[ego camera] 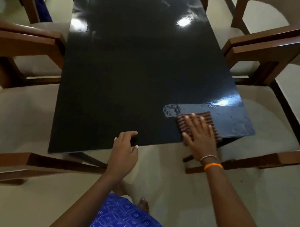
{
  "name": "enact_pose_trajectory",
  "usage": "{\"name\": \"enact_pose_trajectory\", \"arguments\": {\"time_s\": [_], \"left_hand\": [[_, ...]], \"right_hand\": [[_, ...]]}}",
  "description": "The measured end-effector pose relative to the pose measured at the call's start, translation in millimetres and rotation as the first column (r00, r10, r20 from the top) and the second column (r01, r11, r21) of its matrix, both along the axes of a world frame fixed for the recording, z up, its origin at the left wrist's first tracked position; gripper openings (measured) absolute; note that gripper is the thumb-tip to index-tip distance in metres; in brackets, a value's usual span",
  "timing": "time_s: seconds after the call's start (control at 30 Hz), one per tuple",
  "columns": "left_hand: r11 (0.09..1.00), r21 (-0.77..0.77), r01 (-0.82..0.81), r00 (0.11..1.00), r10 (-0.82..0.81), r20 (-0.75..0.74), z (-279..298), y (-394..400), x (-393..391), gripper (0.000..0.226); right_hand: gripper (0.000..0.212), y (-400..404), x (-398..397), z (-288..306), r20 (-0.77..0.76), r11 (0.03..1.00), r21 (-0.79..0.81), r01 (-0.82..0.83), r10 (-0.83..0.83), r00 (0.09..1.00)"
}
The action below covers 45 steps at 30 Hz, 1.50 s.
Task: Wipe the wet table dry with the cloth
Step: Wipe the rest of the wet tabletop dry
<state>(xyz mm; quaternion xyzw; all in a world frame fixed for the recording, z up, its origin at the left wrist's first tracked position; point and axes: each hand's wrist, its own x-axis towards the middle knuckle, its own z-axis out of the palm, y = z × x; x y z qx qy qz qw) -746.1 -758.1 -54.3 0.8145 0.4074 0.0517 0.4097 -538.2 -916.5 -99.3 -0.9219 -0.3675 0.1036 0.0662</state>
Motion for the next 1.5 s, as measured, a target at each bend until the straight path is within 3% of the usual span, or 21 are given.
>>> {"name": "enact_pose_trajectory", "arguments": {"time_s": [0.1, 0.2, 0.3, 0.43, 0.53, 0.63, 0.73, 0.8, 0.93, 1.13, 1.33, 1.5], "left_hand": [[0.970, 0.205, 0.131, 0.985, -0.104, -0.137, -8, -2, 11, 0.052], [0.897, 0.371, 0.242, 0.945, -0.132, -0.298, -10, -2, 16, 0.060], [0.864, 0.407, 0.297, 0.918, -0.142, -0.370, -4, 2, 20, 0.060], [0.925, 0.328, 0.189, 0.955, -0.095, -0.282, 7, 13, 20, 0.055], [0.967, 0.254, 0.036, 0.993, -0.006, -0.117, 14, 25, 14, 0.047], [0.980, 0.195, -0.037, 0.999, 0.044, -0.028, 12, 38, 12, 0.038], [0.983, 0.183, -0.023, 1.000, 0.024, -0.003, 10, 49, 16, 0.036], [0.983, 0.182, -0.011, 1.000, 0.015, -0.020, 10, 57, 24, 0.038], [0.985, 0.172, 0.010, 0.999, -0.004, -0.033, 13, 66, 48, 0.041], [0.993, 0.110, 0.032, 0.999, -0.034, 0.015, 13, 79, 64, 0.045], [0.997, -0.037, -0.064, 0.996, 0.067, 0.064, 17, 90, 66, 0.049], [0.992, 0.030, -0.125, 0.991, 0.123, 0.055, 14, 97, 58, 0.041]], "right_hand": [[0.059, -26, 48, 5, 0.007, 0.975, 0.010, 0.220, -0.220, 0.975], [0.060, -17, 56, 6, 0.012, 0.890, 0.030, 0.454, -0.455, 0.890], [0.062, 16, 32, 7, -0.026, 0.825, 0.027, 0.565, -0.564, 0.825], [0.065, 72, -15, 8, -0.009, 0.922, 0.005, 0.388, -0.388, 0.922], [0.065, 131, -61, 5, -0.062, 0.999, 0.011, 0.048, -0.047, 0.997], [0.062, 164, -78, 4, -0.123, 0.969, 0.054, -0.240, 0.245, 0.962], [0.059, 154, -58, 4, -0.070, 0.942, 0.068, -0.328, 0.332, 0.941], [0.060, 135, -32, 3, -0.040, 0.961, 0.078, -0.266, 0.270, 0.962], [0.064, 81, 43, 2, 0.043, 0.998, 0.025, 0.064, -0.065, 0.997], [0.061, 45, 114, 1, 0.075, 0.904, -0.011, 0.428, -0.426, 0.902], [0.067, 89, 101, 3, 0.036, 0.840, -0.033, 0.542, -0.541, 0.841], [0.068, 177, 46, 8, 0.008, 0.940, -0.005, 0.342, -0.342, 0.940]]}}
